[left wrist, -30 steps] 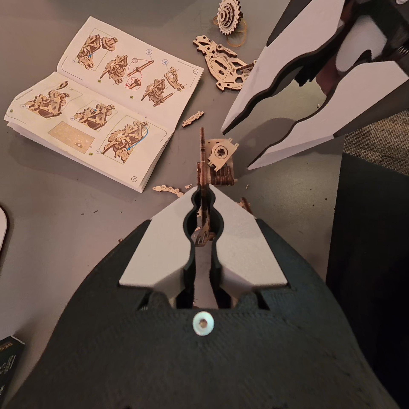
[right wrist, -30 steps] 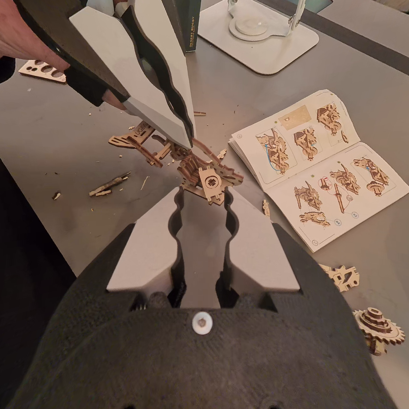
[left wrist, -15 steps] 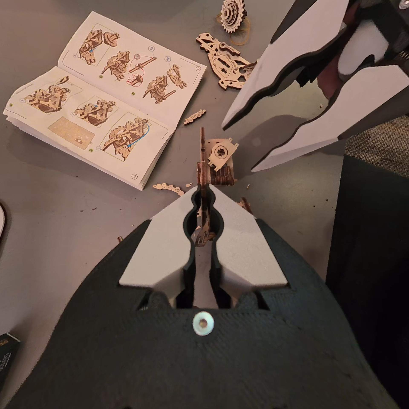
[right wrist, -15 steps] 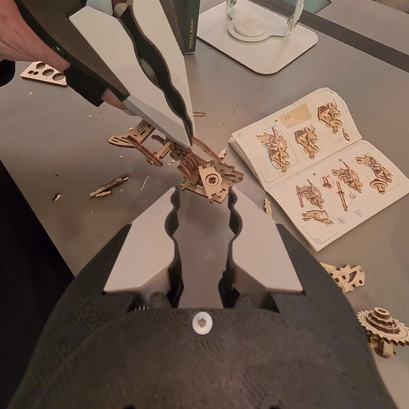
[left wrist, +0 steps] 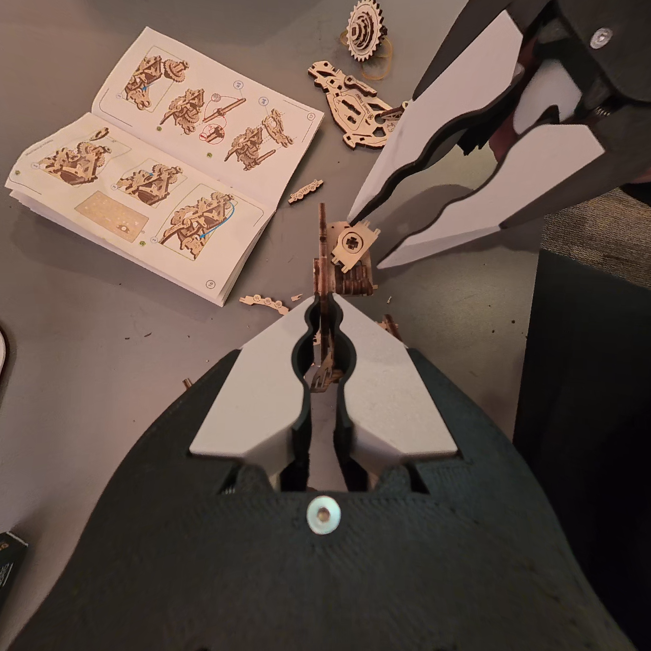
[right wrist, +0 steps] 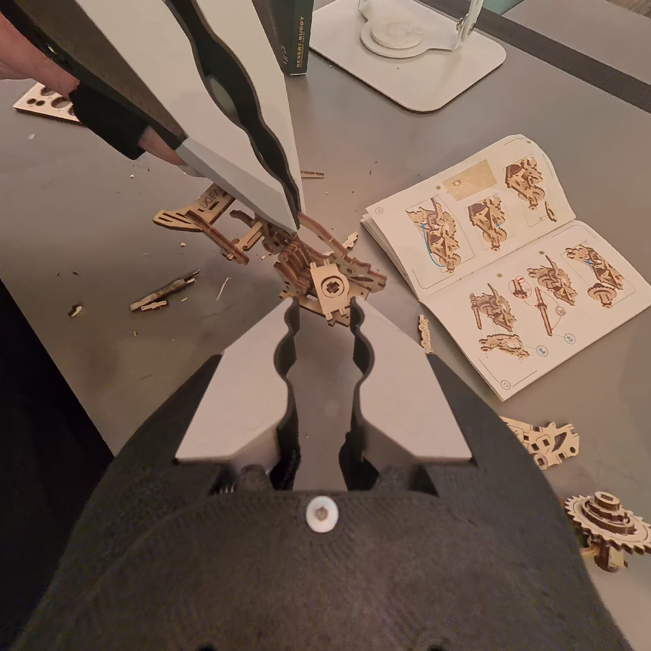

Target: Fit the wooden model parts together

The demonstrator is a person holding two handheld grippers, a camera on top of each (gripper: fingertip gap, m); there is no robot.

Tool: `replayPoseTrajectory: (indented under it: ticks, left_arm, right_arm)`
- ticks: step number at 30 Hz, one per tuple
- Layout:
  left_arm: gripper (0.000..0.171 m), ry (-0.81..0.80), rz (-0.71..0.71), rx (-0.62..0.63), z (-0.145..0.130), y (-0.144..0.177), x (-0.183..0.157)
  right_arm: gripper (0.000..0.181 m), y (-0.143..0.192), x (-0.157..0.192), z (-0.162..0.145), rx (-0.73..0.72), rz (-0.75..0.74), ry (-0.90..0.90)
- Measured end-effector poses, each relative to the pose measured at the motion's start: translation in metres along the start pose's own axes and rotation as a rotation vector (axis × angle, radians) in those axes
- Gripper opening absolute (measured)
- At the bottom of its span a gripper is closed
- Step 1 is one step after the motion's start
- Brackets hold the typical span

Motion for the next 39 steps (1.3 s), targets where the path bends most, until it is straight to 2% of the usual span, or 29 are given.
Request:
replayPoseTrajectory:
  ticks: [6,19,28,31,35,39]
  left_arm:
    - [0.001,0.003,0.0,-0.004,0.0004,0.0005,-0.0005]
    - [0.001,-0.001,0.002,-0.004,0.0022,-0.0007,-0.0036]
    - [0.001,-0.004,0.002,-0.004,0.0028,-0.0004,-0.0049]
    - [0.0,-0.003,0.003,-0.004,0.0027,-0.0004,-0.0049]
    - [0.0,0.004,0.0,-0.007,0.0025,0.0,-0.0048]
    - [0.001,0.015,-0.008,-0.013,0.0033,0.0007,-0.0048]
  right_arm:
    - [0.014,0.0011,0.0,0.001,-0.001,-0.012,0.007]
    - [0.016,0.0015,-0.0024,-0.0005,0.035,-0.014,-0.041]
    - [0.01,0.0041,-0.0029,0.0002,0.038,0.023,-0.106]
    - [0.015,0.0045,-0.0042,-0.0001,0.03,0.024,-0.117]
    - [0.028,0.0076,-0.0023,0.001,0.016,-0.011,-0.03]
    - [0.026,0.0089,-0.0002,-0.0016,0.022,-0.087,0.083]
Point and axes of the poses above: each gripper's, where its closed fingertips meet, y back along the fingers, z out of its top, x = y × z across the jaws, the point moved 1 cm from there along y, back along the fingers, and after that the axes turned 7 degrees about x, right-handed, at the moved point
